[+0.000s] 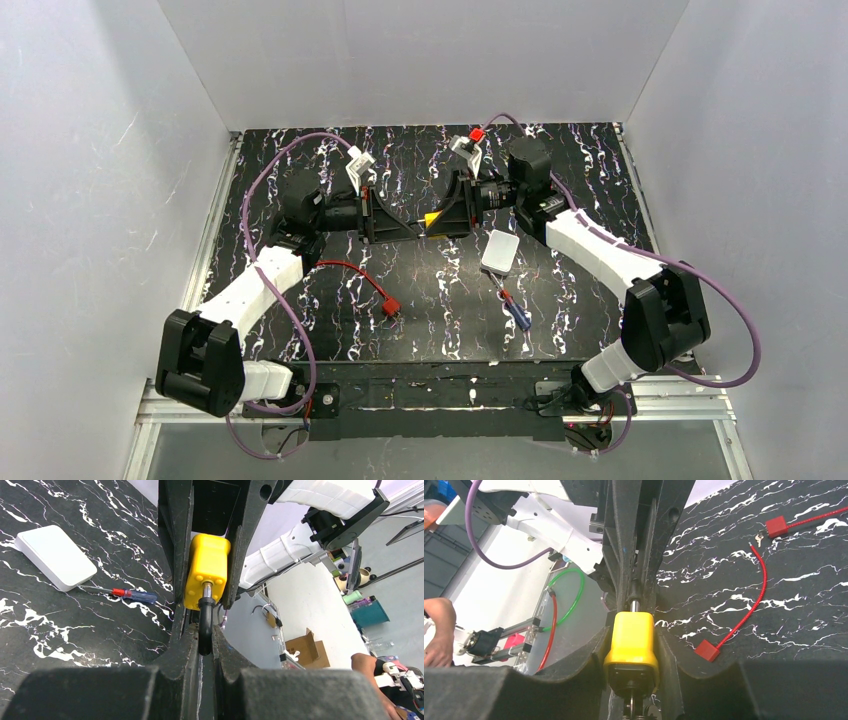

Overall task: Lock with the key
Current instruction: Lock the lock.

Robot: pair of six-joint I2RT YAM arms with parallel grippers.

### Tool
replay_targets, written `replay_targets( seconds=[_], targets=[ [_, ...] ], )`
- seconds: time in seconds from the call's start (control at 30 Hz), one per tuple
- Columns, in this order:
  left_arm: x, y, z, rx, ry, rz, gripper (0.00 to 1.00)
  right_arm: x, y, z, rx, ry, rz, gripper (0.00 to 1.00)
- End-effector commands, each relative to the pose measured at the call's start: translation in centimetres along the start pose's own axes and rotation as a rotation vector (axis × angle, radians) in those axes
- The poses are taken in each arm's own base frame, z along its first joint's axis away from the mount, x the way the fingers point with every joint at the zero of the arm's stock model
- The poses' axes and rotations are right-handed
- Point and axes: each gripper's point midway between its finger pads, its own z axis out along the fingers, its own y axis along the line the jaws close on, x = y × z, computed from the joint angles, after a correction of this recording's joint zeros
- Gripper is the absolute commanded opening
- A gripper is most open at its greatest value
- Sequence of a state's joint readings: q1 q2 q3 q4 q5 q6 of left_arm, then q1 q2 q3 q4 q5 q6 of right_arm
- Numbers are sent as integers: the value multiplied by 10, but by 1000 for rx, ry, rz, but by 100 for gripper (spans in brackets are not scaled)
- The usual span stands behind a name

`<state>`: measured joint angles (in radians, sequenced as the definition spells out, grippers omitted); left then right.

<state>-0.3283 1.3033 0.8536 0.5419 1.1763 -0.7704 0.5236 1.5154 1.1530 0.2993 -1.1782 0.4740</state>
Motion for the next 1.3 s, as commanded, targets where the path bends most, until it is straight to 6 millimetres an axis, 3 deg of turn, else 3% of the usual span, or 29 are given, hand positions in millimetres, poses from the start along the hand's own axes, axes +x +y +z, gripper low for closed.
replay_targets(
  seconds=[0.0,0.33,0.53,0.7,0.97,1.13,1.27],
  targets=[
    [-4,-9,-3,10,-21,74,0,-16,18,-2,-39,-36,-72,1],
    [-4,-6,8,4,-25,100,0,-15,31,12,-118,-66,-17,1],
    [3,-5,19,15,1,39,0,-17,24,18,-90,-51,-51,1],
    [1,-2,23,11,2,30,0,-6,18,26,-56,19,-71,1],
    [5,-1,33,21,21,24,0,-2,22,32,-68,32,-51,1],
    [0,-2,37,13,4,45,0,-9,21,36,-65,-15,11,1],
    [-6,-1,38,7,-8,63,0,-19,31,37,-122,-96,61,1]
  ],
)
